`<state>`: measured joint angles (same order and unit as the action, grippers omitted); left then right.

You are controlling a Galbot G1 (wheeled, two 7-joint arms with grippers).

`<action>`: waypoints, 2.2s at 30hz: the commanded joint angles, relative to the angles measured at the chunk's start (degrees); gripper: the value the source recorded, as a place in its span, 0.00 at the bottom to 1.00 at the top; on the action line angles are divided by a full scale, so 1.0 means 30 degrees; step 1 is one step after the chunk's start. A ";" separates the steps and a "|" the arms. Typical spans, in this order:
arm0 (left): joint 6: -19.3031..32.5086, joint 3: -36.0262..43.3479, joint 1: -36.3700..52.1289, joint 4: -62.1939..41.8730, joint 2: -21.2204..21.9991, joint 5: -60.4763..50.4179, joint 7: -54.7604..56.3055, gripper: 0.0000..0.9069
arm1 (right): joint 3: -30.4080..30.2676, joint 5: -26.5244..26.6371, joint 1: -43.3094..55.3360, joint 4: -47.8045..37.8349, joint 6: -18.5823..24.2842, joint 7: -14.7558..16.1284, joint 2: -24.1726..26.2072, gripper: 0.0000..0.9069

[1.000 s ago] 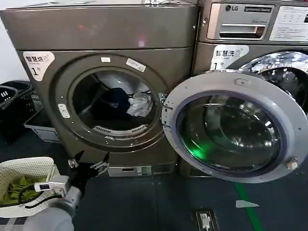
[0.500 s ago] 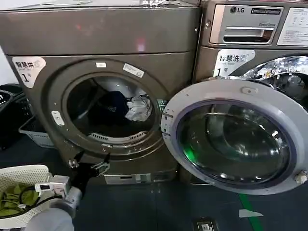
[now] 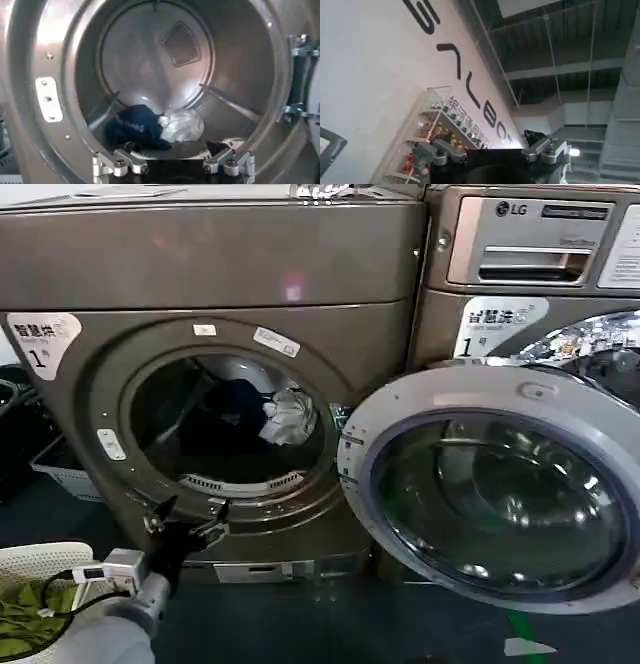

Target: Grasp the clothes from the dryer.

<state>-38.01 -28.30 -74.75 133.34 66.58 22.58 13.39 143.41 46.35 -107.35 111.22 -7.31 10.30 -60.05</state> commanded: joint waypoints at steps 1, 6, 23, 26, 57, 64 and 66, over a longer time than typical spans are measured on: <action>0.0026 -0.0002 0.0057 -0.0099 -0.0007 -0.0037 -0.0020 1.00 | 0.0034 0.0023 -0.0009 0.0006 -0.0015 0.0019 -0.0007 1.00; 0.0039 0.0026 0.0068 -0.0129 0.0026 -0.0069 -0.0044 1.00 | 0.0079 0.0147 -0.0018 0.0038 -0.0133 0.0076 0.0008 1.00; 0.0036 0.0083 0.0144 -0.0176 0.0035 -0.0094 -0.0063 1.00 | 0.0068 0.0148 0.0038 -0.0015 -0.0080 0.0035 0.0030 1.00; 0.0035 0.0087 0.0144 -0.0168 0.0041 -0.0096 -0.0072 1.00 | 0.0043 0.0147 0.0056 -0.0003 -0.0067 0.0038 0.0013 1.00; 0.0108 0.0581 0.0511 -0.0541 0.0033 -0.0282 -0.0123 1.00 | 0.0624 -0.1809 -0.0216 -0.0707 -0.0378 -0.0450 -0.0123 1.00; 0.0139 0.0581 0.0668 -0.0666 0.0032 -0.0329 -0.0151 1.00 | 0.0497 -0.1867 -0.0139 -0.0608 -0.0371 -0.0356 -0.0244 1.00; 0.0141 0.0604 0.0745 -0.0701 0.0027 -0.0325 -0.0161 1.00 | 0.0493 -0.1873 -0.0139 -0.0645 -0.0370 -0.0351 -0.0226 1.00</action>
<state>-37.59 -26.57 -72.82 131.36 66.68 21.64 12.96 144.88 41.74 -107.79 109.39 -8.31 9.29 -60.66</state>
